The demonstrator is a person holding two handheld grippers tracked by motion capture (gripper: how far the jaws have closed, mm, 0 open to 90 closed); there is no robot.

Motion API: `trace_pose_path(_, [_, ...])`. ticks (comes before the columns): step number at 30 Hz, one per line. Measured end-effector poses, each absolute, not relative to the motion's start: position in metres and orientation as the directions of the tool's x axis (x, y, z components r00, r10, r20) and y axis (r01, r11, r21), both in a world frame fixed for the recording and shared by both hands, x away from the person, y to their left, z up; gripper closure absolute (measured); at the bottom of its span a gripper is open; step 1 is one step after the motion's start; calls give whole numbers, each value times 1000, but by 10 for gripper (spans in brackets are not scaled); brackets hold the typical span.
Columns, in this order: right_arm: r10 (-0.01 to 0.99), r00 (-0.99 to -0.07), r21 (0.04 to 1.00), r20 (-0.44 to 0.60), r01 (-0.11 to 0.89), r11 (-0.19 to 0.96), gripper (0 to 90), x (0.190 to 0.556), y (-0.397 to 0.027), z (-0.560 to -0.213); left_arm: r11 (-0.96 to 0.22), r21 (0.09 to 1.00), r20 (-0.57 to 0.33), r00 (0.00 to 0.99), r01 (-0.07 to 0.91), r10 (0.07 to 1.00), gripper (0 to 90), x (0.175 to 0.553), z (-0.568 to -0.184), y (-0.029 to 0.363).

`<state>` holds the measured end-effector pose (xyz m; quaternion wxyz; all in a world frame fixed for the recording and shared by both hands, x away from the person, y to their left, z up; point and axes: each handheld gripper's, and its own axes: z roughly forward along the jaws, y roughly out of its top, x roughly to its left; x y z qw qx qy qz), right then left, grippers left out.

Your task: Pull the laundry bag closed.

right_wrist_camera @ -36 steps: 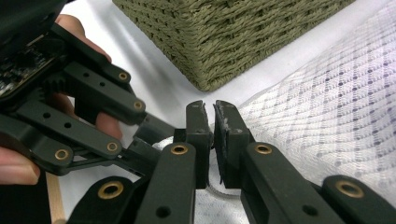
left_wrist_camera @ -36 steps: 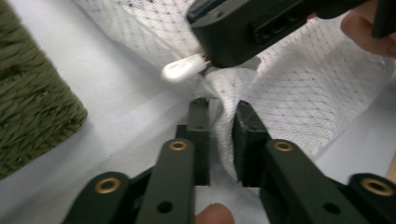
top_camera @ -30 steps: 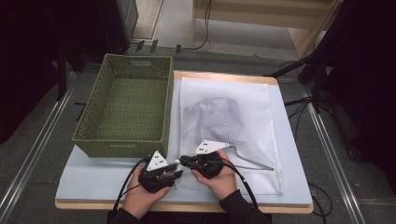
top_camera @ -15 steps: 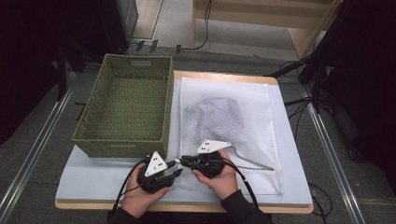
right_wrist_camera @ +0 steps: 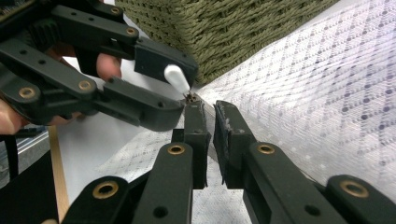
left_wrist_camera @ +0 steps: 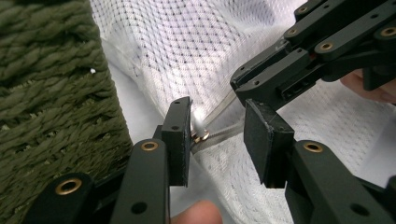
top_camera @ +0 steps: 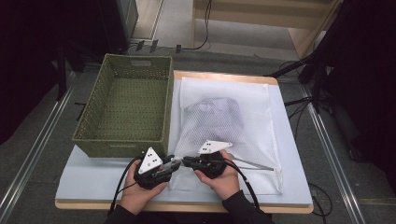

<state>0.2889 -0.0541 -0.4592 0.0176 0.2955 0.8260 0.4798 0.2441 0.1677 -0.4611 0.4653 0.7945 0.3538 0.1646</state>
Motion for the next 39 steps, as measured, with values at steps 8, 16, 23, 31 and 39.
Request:
trace_pose_path(8, [527, -812, 799, 251, 481, 361, 874, 291, -58, -459, -397, 837, -9, 735, 377, 678, 600, 236, -463, 155])
trace_pose_path(16, [515, -817, 800, 260, 481, 358, 866, 290, -56, -458, -388, 797, -47, 688, 462, 724, 488, 229, -463, 176])
trace_pose_path(23, [519, -805, 788, 287, 506, 349, 823, 291, -52, -459, -310, 749, -187, 636, 585, 749, 435, 242, -471, 172])
trace_pose_path(31, [530, -782, 769, 328, 547, 331, 783, 295, -48, -464, -259, 709, -267, 589, 656, 762, 422, 248, -472, 166])
trace_pose_path(39, [534, -774, 765, 341, 558, 321, 785, 295, -50, -462, -255, 691, -276, 574, 676, 771, 376, 244, -470, 164])
